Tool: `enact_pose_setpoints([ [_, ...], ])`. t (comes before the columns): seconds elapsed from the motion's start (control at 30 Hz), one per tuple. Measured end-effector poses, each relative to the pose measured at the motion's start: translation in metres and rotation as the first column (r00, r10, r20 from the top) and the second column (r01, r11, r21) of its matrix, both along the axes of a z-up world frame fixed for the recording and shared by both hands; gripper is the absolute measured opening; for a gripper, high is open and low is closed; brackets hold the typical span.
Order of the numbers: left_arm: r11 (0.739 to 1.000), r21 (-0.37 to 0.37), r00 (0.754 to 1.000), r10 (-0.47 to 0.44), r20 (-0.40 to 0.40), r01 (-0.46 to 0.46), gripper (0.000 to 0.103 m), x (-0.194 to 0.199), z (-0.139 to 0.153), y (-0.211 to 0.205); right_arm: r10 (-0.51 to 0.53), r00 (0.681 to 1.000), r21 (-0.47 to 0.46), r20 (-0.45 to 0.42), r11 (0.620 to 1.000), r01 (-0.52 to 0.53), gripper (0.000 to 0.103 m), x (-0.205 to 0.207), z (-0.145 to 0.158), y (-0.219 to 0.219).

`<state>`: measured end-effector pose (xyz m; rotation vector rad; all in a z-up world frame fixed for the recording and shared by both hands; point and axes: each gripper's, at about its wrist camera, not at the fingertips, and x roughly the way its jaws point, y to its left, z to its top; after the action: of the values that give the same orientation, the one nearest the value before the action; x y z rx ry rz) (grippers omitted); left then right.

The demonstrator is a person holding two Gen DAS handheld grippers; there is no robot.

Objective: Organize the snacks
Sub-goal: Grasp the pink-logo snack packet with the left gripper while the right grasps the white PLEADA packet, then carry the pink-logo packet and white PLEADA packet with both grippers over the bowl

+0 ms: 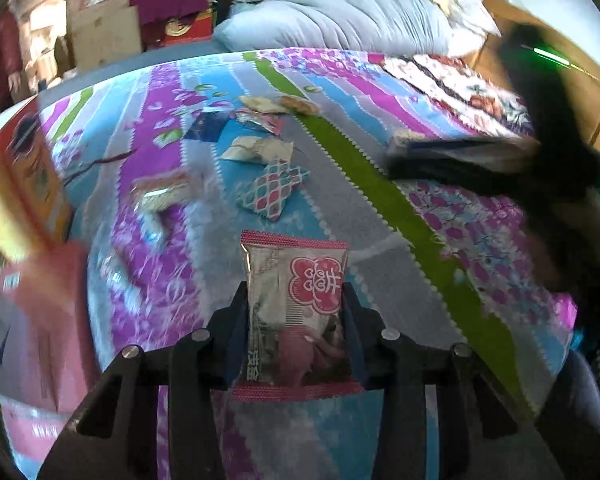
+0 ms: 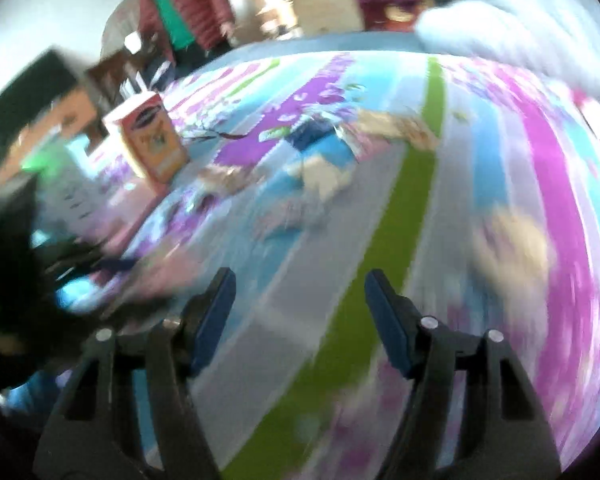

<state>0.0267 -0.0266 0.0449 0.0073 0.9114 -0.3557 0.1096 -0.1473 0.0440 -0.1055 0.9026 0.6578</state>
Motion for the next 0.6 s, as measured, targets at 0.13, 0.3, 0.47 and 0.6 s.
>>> enact_pose_setpoints([
  [0.13,0.999,-0.042,1.0,0.012,-0.003,-0.012,0.043,-0.01,0.004,0.012,0.093,0.995,-0.14,-0.032,0.985,-0.097,0.066,0.068,-0.014,0.052],
  [0.3,0.993,-0.115,0.999,-0.004,-0.044,-0.001,0.045,-0.01,-0.004,0.02,0.118,0.982,-0.194,-0.146,0.97,-0.145,0.066,0.117,-0.051,0.086],
  [0.47,0.992,-0.126,1.0,0.011,-0.004,-0.011,0.045,-0.01,0.002,0.023,0.067,0.988,-0.19,-0.136,0.977,-0.092,0.041,0.118,-0.06,0.086],
  [0.6,0.992,-0.126,0.999,0.023,0.027,-0.02,0.045,-0.013,0.014,0.021,-0.013,0.997,-0.067,-0.072,0.998,0.008,0.04,0.093,-0.028,0.06],
])
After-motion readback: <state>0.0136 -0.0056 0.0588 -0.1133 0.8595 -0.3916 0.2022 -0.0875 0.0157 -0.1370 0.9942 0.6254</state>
